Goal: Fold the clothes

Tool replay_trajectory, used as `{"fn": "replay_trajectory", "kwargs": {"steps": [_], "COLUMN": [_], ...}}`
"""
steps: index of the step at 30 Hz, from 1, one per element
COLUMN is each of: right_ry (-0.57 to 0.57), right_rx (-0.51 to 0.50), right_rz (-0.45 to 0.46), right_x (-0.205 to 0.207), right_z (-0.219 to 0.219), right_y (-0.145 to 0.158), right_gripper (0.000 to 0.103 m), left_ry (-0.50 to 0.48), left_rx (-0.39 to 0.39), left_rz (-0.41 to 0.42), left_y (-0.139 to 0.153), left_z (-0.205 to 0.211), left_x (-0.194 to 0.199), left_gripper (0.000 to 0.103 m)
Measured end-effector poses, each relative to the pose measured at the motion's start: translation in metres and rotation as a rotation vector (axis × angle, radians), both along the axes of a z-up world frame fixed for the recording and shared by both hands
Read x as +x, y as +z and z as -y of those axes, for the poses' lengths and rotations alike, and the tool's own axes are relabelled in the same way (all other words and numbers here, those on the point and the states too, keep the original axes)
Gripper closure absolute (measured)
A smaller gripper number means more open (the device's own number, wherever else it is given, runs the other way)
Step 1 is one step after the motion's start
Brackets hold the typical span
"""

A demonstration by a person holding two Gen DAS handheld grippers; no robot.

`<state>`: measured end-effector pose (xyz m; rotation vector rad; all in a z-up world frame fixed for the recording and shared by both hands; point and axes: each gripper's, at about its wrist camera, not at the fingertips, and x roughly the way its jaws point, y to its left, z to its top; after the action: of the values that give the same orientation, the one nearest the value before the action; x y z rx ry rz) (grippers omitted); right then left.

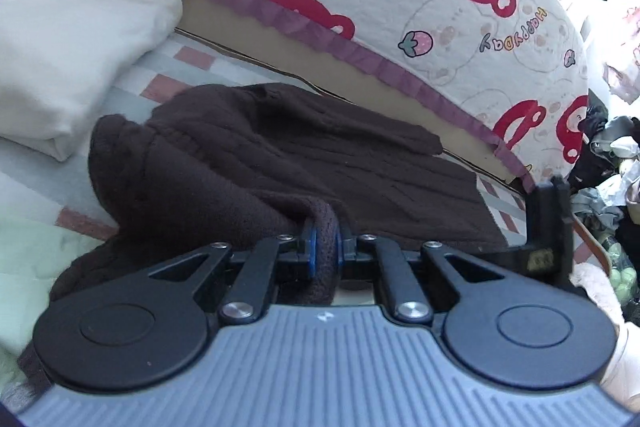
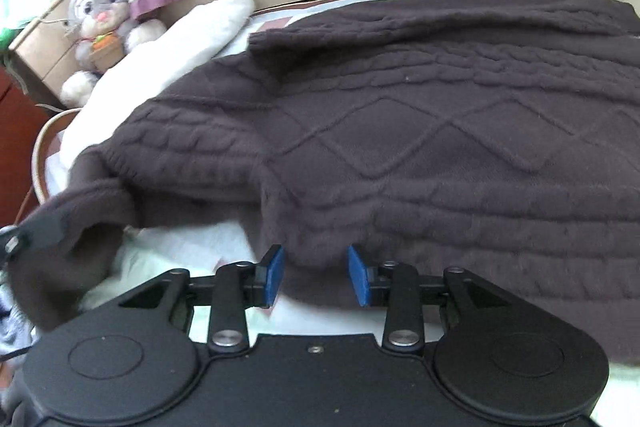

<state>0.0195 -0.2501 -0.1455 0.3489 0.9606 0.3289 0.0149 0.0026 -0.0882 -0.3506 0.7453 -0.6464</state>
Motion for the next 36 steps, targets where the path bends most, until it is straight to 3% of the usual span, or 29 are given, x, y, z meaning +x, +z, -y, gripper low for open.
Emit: {"fn": "replay_trajectory", "kwargs": {"steps": [2, 4, 9, 12, 14, 16, 18, 20, 25, 28, 30, 31, 32, 34, 36], "right_ry": [0.004, 0.031, 0.003, -0.05, -0.041, -0.042, -0.062, -0.067, -0.036, -0.011, 0.013, 0.037, 0.074, 0.098, 0.093], "right_rx": [0.049, 0.159, 0.415, 0.527, 0.515, 0.553, 0.615, 0.6, 0.515, 0.468, 0.388, 0.356, 0.348, 0.334, 0.338], "right_rz": [-0.009, -0.025, -0.118, -0.187, -0.191, -0.201, -0.249, -0.259, -0.271, -0.285, -0.228, -0.165, -0.077, 0.083, 0.214], "right_x": [-0.008, -0.011, -0.009, -0.01, -0.012, -0.011, -0.009, -0.008, -0.002, 0.005, 0.003, 0.001, -0.003, -0.009, -0.015], "right_z": [0.006, 0.01, 0.021, 0.029, 0.026, 0.024, 0.025, 0.022, 0.002, -0.013, -0.029, -0.037, -0.043, -0.038, -0.02], "right_y": [0.001, 0.002, -0.008, -0.015, -0.013, -0.015, -0.026, -0.029, -0.033, -0.036, -0.034, -0.03, -0.024, 0.003, 0.037], "right_gripper": [0.061, 0.057, 0.053, 0.048, 0.046, 0.044, 0.042, 0.042, 0.041, 0.038, 0.038, 0.052, 0.092, 0.091, 0.093], "left_ry": [-0.041, -0.1, -0.245, -0.296, -0.366, -0.386, -0.343, -0.291, -0.072, 0.075, 0.17, 0.206, 0.241, 0.295, 0.312], "left_rx": [-0.005, 0.0, 0.009, -0.074, -0.167, -0.105, -0.048, -0.012, -0.045, -0.062, -0.07, -0.069, -0.067, -0.081, -0.089], "left_rz": [-0.027, -0.075, -0.189, -0.171, -0.147, -0.11, -0.131, -0.131, -0.075, -0.124, -0.154, -0.172, -0.19, -0.249, -0.256], "left_y": [-0.005, -0.014, -0.037, -0.034, -0.027, -0.023, -0.027, -0.029, -0.012, -0.014, -0.022, -0.026, -0.031, -0.041, -0.041], "left_z": [0.006, 0.015, 0.037, 0.043, 0.047, 0.055, 0.053, 0.045, -0.004, -0.028, -0.035, -0.036, -0.038, -0.043, -0.049], "left_x": [0.002, 0.004, 0.008, 0.006, 0.002, -0.001, 0.002, 0.003, 0.011, 0.021, 0.023, 0.024, 0.025, 0.027, 0.026], "left_gripper": [0.095, 0.089, 0.089, 0.091, 0.09, 0.09, 0.09, 0.09, 0.081, 0.081, 0.081, 0.081, 0.081, 0.081, 0.081]}}
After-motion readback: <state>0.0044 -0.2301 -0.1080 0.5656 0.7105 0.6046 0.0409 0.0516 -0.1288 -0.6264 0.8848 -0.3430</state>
